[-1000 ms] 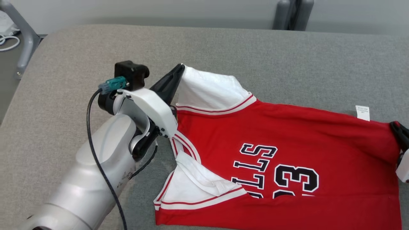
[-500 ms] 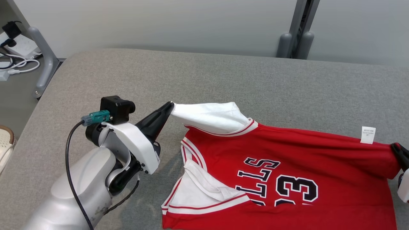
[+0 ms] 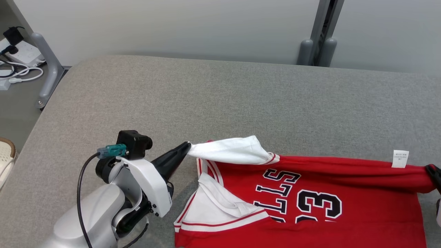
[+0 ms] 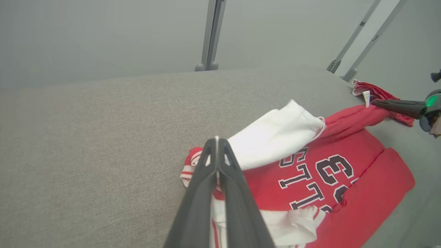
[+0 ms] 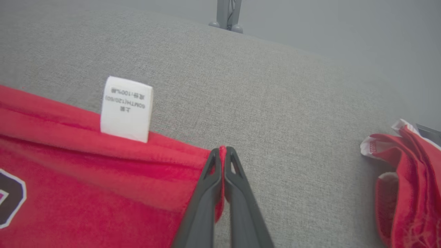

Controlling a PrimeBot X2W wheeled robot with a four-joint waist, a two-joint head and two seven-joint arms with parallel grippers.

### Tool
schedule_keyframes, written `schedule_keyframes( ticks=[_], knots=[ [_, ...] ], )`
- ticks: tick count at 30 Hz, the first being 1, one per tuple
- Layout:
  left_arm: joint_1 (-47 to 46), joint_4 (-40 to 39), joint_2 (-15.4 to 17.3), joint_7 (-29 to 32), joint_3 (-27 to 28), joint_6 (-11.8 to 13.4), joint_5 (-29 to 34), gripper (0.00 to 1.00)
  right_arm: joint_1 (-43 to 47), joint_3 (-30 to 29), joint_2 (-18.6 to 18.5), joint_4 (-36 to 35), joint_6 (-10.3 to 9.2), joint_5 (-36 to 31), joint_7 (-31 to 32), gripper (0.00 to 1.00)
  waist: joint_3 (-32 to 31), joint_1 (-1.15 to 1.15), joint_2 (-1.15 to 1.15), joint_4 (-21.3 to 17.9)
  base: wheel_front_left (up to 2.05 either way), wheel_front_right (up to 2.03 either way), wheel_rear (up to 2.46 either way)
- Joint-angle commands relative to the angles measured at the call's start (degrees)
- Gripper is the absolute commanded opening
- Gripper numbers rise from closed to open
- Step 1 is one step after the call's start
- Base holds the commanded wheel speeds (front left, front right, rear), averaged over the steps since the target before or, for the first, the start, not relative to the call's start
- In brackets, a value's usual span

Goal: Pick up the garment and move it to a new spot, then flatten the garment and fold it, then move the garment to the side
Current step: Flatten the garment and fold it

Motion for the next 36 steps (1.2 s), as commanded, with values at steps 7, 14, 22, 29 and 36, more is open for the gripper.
schedule_keyframes(
  ticks=[7,14,22,29,36],
  knots=[
    [3.45,-3.2,2.88,3.39,-1.67,0.33,-1.21,0.0,2.16,1.7,-1.43,-3.38,-0.04,-0.89,0.04,0.0,-0.88,0.0,0.0,-0.14,0.0,0.0,0.0],
    [6.4,-8.2,6.45,9.0,-3.76,1.13,-2.94,0.0,3.86,5.43,-3.11,-6.92,-0.04,-1.78,0.04,0.0,-1.87,0.0,0.0,0.04,0.0,0.0,0.0],
    [8.32,-11.73,9.02,14.07,-5.54,1.93,-4.5,0.0,3.13,11.76,-6.05,-11.09,-0.04,-2.06,0.04,0.0,-3.13,0.0,0.0,-0.18,0.0,0.0,0.0],
    [9.29,-13.52,10.34,15.9,-5.93,2.51,-5.58,0.0,3.4,14.15,-7.42,-11.99,-0.04,-1.09,0.32,0.0,-4.1,0.0,0.0,-0.37,0.0,0.0,0.0],
    [10.34,-13.94,10.2,17.9,-7.14,3.11,-6.3,0.29,5.28,14.52,-7.92,-13.25,-0.04,1.78,4.09,1.0,-4.87,0.0,0.0,-0.59,0.0,0.0,0.0]
  ],
)
